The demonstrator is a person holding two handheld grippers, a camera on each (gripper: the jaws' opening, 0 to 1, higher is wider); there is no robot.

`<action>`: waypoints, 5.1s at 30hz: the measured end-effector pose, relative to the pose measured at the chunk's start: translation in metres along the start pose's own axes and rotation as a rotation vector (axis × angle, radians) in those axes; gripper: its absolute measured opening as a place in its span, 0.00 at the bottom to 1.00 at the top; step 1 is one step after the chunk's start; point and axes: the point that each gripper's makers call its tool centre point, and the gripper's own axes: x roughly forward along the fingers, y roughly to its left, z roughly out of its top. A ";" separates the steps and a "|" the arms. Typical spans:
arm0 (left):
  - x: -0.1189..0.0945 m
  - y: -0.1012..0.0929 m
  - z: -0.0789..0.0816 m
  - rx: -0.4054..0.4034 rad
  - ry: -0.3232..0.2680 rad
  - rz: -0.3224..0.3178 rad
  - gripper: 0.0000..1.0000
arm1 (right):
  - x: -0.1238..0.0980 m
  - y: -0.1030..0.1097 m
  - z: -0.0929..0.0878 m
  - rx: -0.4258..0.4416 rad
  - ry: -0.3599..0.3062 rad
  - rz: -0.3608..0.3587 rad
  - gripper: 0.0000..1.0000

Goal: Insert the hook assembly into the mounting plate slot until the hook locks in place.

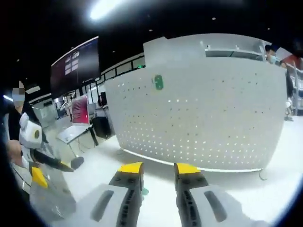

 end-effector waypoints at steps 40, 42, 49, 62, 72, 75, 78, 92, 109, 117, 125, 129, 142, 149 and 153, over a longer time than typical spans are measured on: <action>-0.006 0.022 -0.033 -0.016 0.102 0.046 0.98 | -0.030 0.053 -0.129 0.021 0.390 0.162 0.45; -0.006 0.024 -0.035 -0.016 0.108 0.050 0.98 | -0.023 0.056 -0.131 0.013 0.402 0.179 0.45; -0.004 0.021 -0.039 -0.021 0.119 0.051 0.97 | 0.003 0.062 -0.133 -0.025 0.439 0.241 0.36; 0.008 0.020 -0.043 -0.021 0.173 0.029 0.96 | 0.072 0.059 -0.135 -0.089 0.519 0.292 0.26; 0.015 0.015 -0.043 -0.025 0.185 0.004 0.94 | 0.115 0.056 -0.142 -0.157 0.514 0.290 0.16; 0.014 0.018 -0.041 -0.035 0.183 0.011 0.94 | 0.120 0.055 -0.150 -0.136 0.548 0.295 0.14; 0.012 0.020 -0.039 -0.040 0.176 0.016 0.94 | 0.124 0.057 -0.149 -0.137 0.546 0.303 0.13; 0.007 0.027 -0.044 -0.058 0.175 0.038 0.93 | 0.134 0.064 -0.148 -0.131 0.561 0.334 0.00; 0.008 0.024 -0.030 -0.023 0.150 0.040 0.91 | 0.114 0.059 -0.122 -0.018 0.455 0.256 0.00; 0.015 0.030 -0.020 0.003 0.140 0.046 0.90 | 0.103 0.056 -0.081 0.082 0.320 0.195 0.00; 0.034 0.028 0.001 0.026 0.122 0.061 0.89 | 0.084 0.063 -0.030 0.318 0.154 0.188 0.00; 0.045 0.026 0.013 0.037 0.111 0.066 0.87 | 0.069 0.065 -0.011 0.378 0.100 0.182 0.00; 0.073 0.003 0.049 -0.029 0.005 0.048 0.65 | 0.037 0.086 0.019 0.561 -0.050 0.159 0.00; 0.071 -0.007 0.065 -0.050 -0.075 0.047 0.45 | 0.035 0.100 0.024 0.597 -0.091 0.159 0.00; 0.071 -0.006 0.067 -0.075 -0.092 0.052 0.41 | 0.035 0.101 0.028 0.612 -0.114 0.149 0.00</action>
